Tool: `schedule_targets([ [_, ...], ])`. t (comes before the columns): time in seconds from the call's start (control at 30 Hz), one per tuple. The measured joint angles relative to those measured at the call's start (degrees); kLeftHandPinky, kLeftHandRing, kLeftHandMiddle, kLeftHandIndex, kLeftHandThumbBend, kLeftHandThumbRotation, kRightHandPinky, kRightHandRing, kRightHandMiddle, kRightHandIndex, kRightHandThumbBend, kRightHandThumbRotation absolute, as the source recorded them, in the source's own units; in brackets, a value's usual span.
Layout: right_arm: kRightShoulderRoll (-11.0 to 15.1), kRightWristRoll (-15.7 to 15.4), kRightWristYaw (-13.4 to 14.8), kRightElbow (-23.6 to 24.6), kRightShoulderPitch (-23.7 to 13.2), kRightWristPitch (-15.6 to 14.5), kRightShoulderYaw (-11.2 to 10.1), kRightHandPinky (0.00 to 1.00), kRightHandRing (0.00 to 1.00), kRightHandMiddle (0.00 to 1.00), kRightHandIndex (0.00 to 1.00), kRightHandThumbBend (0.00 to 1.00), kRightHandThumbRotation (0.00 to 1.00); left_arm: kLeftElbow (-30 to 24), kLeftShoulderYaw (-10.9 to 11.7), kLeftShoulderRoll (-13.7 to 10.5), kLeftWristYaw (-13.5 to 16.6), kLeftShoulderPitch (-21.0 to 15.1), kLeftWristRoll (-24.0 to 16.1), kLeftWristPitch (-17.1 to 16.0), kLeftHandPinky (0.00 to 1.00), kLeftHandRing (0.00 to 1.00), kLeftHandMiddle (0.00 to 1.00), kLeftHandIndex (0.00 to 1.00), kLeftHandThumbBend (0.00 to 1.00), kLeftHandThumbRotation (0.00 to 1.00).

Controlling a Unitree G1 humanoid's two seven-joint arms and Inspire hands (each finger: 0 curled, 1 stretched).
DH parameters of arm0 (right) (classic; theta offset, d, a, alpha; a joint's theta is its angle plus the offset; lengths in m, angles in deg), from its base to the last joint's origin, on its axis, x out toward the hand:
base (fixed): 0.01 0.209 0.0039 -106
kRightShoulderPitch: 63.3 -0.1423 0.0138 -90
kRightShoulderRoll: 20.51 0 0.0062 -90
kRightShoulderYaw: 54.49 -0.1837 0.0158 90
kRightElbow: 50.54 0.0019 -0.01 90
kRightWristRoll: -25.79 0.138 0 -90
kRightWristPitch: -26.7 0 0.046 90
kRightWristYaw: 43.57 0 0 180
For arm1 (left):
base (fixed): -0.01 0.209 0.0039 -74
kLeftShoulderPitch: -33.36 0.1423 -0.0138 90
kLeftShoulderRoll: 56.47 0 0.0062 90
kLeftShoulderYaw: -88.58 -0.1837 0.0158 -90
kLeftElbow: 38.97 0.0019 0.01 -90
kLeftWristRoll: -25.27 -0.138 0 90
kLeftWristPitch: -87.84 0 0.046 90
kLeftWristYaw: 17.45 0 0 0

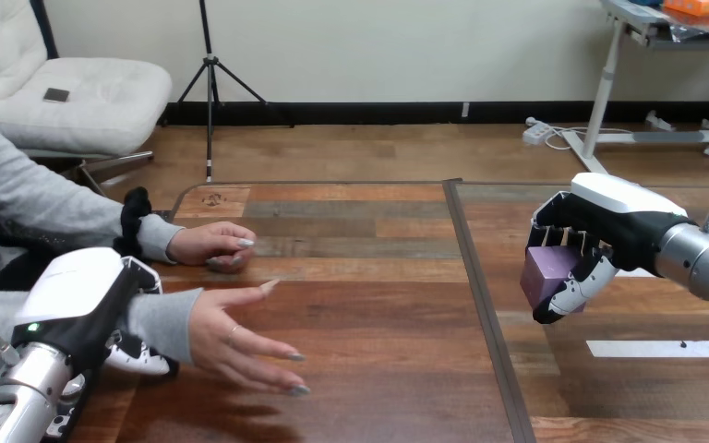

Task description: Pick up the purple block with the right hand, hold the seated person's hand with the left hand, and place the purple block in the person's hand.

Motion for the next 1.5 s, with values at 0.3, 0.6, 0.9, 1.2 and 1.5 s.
schedule_targets([
  [0.3, -0.74, -0.01, 0.90, 0.14, 0.51, -0.19, 0.00, 0.38, 0.43, 0.47, 0.45, 0.77, 0.00, -2.76, 0.88, 0.01, -0.85, 0.59, 0.64, -0.04, 0.15, 0.20, 0.27, 0.27, 0.87, 0.00],
  [0.6, -1.77, -0.01, 1.39, 0.35, 0.72, -0.53, 0.00, 0.40, 0.43, 0.47, 0.46, 0.76, 0.00, -5.20, 1.25, 0.09, -1.48, 0.63, 1.65, 0.06, 0.15, 0.20, 0.26, 0.27, 0.85, 0.00],
  [0.9, -2.17, -0.01, 1.73, 0.91, 0.74, -0.71, 0.00, 0.39, 0.43, 0.47, 0.46, 0.77, 0.00, -8.53, 1.43, 0.13, -3.98, 0.63, 2.06, 1.27, 0.16, 0.21, 0.26, 0.27, 0.81, 0.00],
  [1.2, -2.33, 0.00, 2.53, 1.28, 0.73, -0.66, 0.00, 0.38, 0.43, 0.46, 0.45, 0.76, 0.00, -11.04, 1.53, 0.55, -5.40, 0.63, 2.09, 2.99, 0.19, 0.23, 0.28, 0.29, 0.83, 0.00],
  [1.5, -2.89, 0.00, 4.14, 1.31, 0.74, -0.09, -0.01, 0.39, 0.43, 0.46, 0.45, 0.76, 0.00, -11.89, 1.60, 1.04, -5.48, 0.57, 2.10, 3.03, 0.19, 0.24, 0.28, 0.29, 0.83, 0.00],
])
